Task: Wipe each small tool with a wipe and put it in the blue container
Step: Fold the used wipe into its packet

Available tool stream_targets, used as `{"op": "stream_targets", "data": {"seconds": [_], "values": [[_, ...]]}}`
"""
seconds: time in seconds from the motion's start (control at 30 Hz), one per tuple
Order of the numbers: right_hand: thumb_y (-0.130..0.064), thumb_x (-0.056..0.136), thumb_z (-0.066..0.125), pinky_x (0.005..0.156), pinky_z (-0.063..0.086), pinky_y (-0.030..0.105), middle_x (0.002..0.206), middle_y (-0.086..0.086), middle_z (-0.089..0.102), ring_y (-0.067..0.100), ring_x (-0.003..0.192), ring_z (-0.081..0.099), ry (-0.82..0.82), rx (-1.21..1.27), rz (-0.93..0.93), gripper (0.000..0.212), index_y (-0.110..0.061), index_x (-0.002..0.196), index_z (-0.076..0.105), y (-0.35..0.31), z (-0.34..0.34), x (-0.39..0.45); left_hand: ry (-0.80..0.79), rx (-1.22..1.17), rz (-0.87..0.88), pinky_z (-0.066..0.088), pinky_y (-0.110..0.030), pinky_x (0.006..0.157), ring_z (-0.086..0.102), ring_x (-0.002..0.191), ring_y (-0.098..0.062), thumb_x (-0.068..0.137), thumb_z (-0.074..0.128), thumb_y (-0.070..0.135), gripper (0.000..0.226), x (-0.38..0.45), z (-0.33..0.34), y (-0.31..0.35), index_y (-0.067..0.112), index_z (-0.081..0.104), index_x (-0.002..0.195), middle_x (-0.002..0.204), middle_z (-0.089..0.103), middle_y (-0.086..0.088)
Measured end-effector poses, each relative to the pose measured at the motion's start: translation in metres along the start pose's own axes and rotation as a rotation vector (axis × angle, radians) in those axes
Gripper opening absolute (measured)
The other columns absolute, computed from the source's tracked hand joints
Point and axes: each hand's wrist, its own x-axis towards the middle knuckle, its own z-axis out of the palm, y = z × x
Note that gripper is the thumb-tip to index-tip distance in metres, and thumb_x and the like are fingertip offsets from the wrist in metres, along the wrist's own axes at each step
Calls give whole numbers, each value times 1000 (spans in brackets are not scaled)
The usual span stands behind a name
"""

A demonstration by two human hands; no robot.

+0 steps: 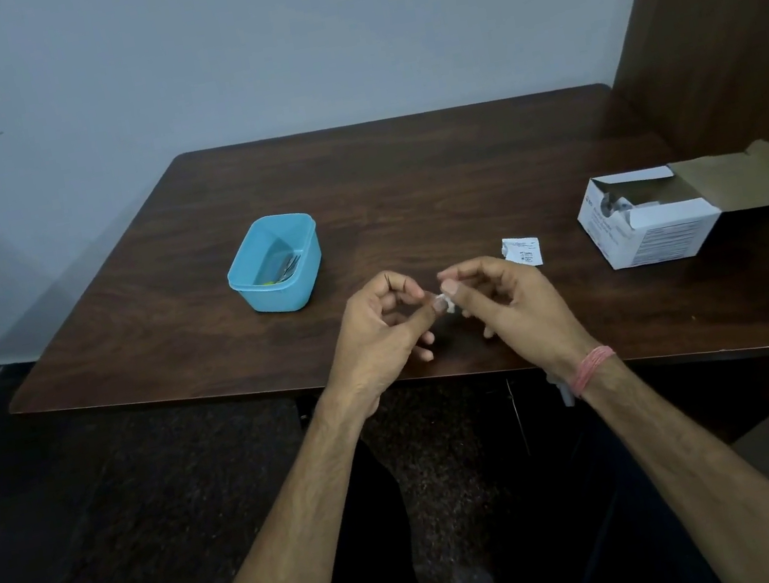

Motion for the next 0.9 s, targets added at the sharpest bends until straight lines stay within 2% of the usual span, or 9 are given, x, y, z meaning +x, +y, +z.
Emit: {"op": "stream_targets", "data": {"seconds": [0.17,0.33,0.4,0.5,0.6,0.67,0.77,0.83,0.9], "values": [[-24,94,87,64,60,28,91,4,82,11,80,71,17,55,13,6,-19,96,85,5,-2,2,-10,22,26,59,-25,53,67,67,-11,97,88,13,24,-1,1,0,16,66,107,113,78,-16],[-15,101,80,60,62,29,96,10,81,16,79,72,10,63,24,6,-10,98,79,6,-5,4,-26,62,22,60,-28,54,68,69,-11,100,85,15,25,-1,5,1,20,67,117,106,80,-1],[-15,104,76,56,63,31,103,11,81,19,78,73,90,86,37,4,-13,100,76,6,-13,6,-31,76,0,61,-29,54,70,72,-11,102,83,17,24,1,8,6,23,69,120,111,79,0],[-16,105,74,49,60,29,106,11,78,12,68,71,335,9,32,9,-23,99,74,12,-34,10,-34,226,-29,65,-32,57,74,76,-10,106,78,21,14,10,12,15,28,74,118,116,75,3],[-17,106,74,47,57,26,106,18,75,8,59,67,564,88,74,4,-14,107,73,20,-44,13,-5,648,182,64,-36,77,71,89,-6,105,73,20,25,32,21,24,42,73,117,110,71,18],[-17,106,74,48,59,28,105,16,75,7,56,67,613,66,92,6,-12,109,73,24,-43,14,-37,845,314,56,-34,88,66,99,-1,105,70,20,40,53,34,28,52,71,130,117,66,21],[-16,106,73,56,67,41,105,6,74,10,56,71,597,2,114,2,-16,108,73,22,-37,15,-229,931,398,55,-37,96,62,119,-8,107,67,15,54,87,51,34,50,65,148,140,60,13],[-16,106,73,60,68,47,101,4,74,13,55,72,580,4,115,7,-20,101,72,21,-38,17,-366,969,425,53,-41,110,58,136,-16,107,63,8,56,106,60,39,42,68,151,148,60,6],[-17,105,75,61,69,50,96,5,74,15,56,73,565,8,117,10,-21,96,73,23,-39,18,-469,1026,410,51,-44,115,56,143,-20,104,61,2,58,119,69,44,37,71,149,151,61,3]]}}
